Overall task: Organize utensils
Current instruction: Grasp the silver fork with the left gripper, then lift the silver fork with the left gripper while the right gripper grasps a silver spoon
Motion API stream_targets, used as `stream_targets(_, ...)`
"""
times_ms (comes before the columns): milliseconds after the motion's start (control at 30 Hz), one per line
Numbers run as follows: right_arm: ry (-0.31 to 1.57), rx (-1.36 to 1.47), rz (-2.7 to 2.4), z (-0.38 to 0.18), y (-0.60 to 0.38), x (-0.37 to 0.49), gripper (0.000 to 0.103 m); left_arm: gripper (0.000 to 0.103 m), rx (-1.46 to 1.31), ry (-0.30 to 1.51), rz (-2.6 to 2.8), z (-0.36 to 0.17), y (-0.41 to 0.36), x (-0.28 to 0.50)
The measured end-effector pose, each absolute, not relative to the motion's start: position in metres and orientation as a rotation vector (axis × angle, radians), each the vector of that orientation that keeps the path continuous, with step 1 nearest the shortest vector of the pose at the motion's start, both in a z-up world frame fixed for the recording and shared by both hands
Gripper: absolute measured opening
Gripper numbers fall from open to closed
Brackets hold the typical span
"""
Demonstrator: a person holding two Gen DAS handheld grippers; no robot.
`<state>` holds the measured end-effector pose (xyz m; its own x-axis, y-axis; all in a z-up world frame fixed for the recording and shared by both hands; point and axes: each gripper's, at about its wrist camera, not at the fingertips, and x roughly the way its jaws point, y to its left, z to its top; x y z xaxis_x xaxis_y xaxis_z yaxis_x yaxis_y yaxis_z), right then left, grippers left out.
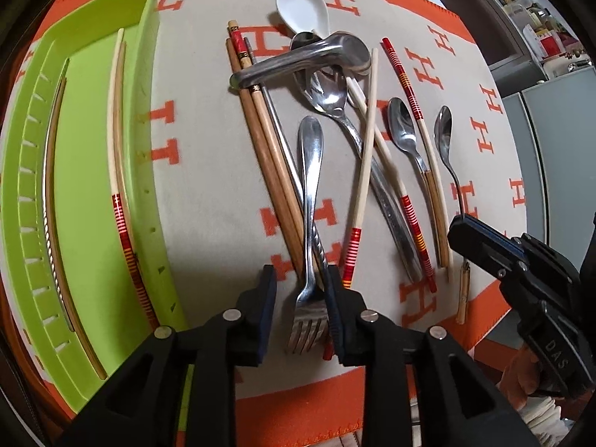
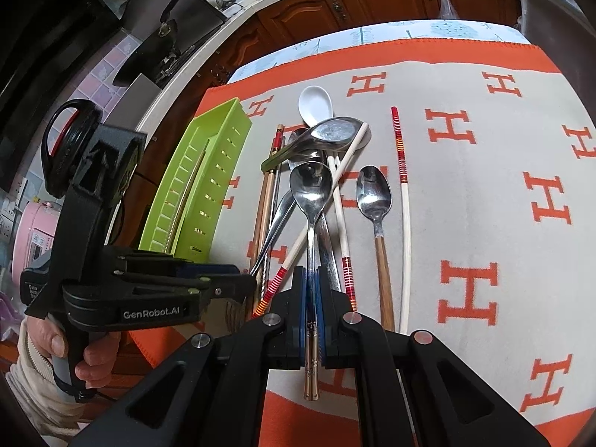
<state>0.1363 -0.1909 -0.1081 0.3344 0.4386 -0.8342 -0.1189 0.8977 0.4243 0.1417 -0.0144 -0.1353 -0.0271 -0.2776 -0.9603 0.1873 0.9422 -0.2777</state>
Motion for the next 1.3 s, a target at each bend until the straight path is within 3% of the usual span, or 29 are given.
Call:
stream_targets(167, 1.179, 0.309, 0.372, -0.108, -0.191, 0.135, 0.004, 0.025, -0.127, 1.574, -0.395, -0.135, -0.004, 0.137)
stream_targets(267, 1.177, 0.309, 0.373, -0.107, -0.191, 0.134, 0.004, 0.031, -0.132, 1.561, -0.41, -0.132, 0.002, 0.132)
stream_targets(567, 1.174, 0.313, 0.377, -0.105, -0.189, 0.131, 0.004, 0.031, -0.076, 1.533, -0.459, -0.13, -0.006, 0.121)
stream_targets(667, 1.171, 0.312, 0.377, -0.104, -0.188, 0.129, 0.004, 0.016, -0.051, 1.523, -0.443, -0.13, -0.009, 0.12)
stream_targets(1300, 1.167, 0.336, 0.38, -0.101, -0.196, 0.124, 0.004, 0.016, -0.084, 1.458, -0.381, -0.114, -0.023, 0.116)
